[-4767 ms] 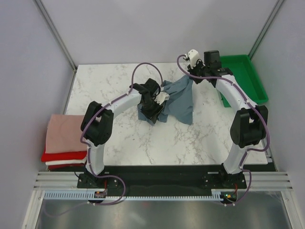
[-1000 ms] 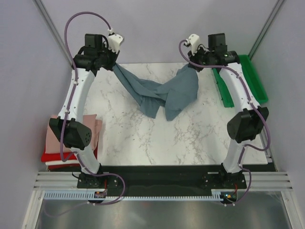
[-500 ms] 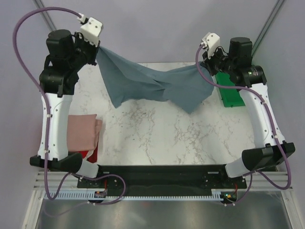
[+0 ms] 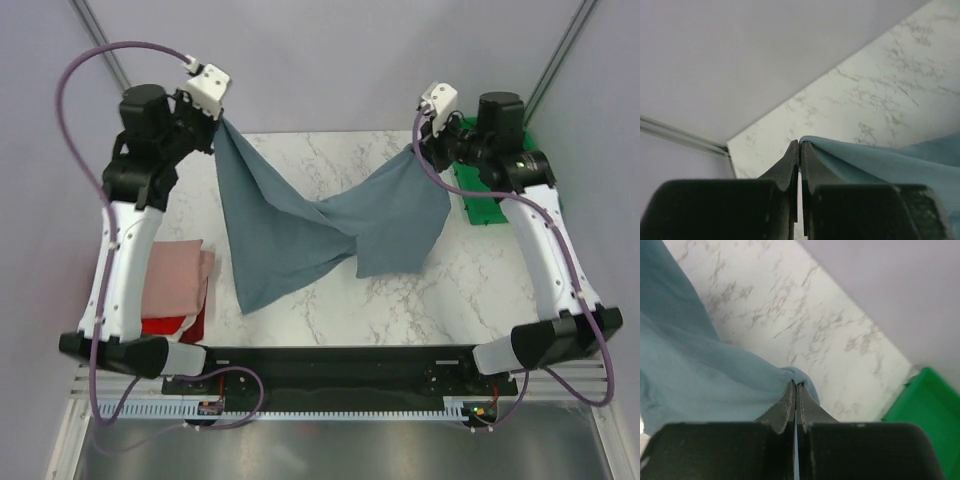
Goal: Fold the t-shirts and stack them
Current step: Flatten the tshirt out
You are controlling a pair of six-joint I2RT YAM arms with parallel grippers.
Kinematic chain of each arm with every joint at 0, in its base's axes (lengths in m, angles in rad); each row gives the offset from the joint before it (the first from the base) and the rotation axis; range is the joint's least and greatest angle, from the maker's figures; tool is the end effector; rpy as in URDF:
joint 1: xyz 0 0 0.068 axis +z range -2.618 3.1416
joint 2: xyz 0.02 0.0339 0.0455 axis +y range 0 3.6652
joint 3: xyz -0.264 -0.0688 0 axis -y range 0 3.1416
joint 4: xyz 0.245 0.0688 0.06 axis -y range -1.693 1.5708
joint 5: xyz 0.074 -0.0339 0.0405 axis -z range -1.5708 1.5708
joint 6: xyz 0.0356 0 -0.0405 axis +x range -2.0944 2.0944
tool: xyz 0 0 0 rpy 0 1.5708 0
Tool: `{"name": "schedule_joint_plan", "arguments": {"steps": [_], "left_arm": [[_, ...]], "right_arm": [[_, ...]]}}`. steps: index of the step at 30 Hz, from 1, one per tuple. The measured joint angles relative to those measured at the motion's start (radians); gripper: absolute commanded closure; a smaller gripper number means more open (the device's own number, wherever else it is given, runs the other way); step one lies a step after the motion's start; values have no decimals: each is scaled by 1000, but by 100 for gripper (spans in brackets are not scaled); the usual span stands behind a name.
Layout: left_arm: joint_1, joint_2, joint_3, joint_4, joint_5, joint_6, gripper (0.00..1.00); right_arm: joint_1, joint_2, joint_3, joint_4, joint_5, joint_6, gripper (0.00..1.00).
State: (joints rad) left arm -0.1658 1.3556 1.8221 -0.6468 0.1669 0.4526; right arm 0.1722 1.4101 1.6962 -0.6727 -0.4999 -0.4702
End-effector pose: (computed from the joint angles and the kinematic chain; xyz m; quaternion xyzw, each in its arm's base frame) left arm 0.2582 -0.0492 0.5156 0.2837 0.7127 0.0279 0.6409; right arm 0.2861 0.0671 0.4611 -0.3848 0.7193 0.1227 0.5652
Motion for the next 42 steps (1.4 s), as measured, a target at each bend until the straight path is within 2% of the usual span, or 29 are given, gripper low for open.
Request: {"name": "schedule_joint_plan", "arguments": {"steps": [5,7,8,10,12,13,16,18,21,26,31,36,42], "left_arm": [[0,264,-55,19,51,3,98],[0,393,-50,21,53,2,98],[0,447,-40,15,51,2,98],[0,537,-13,9,45,2,98],[0,597,18,6,42,1,98],[0,603,21,6,42,-1,98],[0,592,26,14,44,-10,98],[-2,570,24,15,45,-14,98],[-7,509,-21,21,46,-18,98],[-14,410,-118,22,45,-20,98],[-24,367,-212,21,43,-24,98],[-45,367,-257,17,35,-29,98],[-61,346,-286,19,16,-32,98]], "right_arm": [[24,254,-48,3,-28,4,99],[34,365,-29,2,-30,17,85],[39,427,-2,-2,-29,28,82],[45,535,80,-3,-15,33,83],[48,587,144,4,11,31,81],[47,589,156,5,28,28,75],[31,538,152,3,49,16,72],[-2,439,68,5,49,1,69],[-67,270,-92,-98,37,-87,66],[-95,89,-392,-311,40,-390,61],[-80,-12,-664,-422,54,-689,62],[-71,-62,-730,-387,66,-865,64],[-49,-42,-791,-312,90,-1012,66]]}}
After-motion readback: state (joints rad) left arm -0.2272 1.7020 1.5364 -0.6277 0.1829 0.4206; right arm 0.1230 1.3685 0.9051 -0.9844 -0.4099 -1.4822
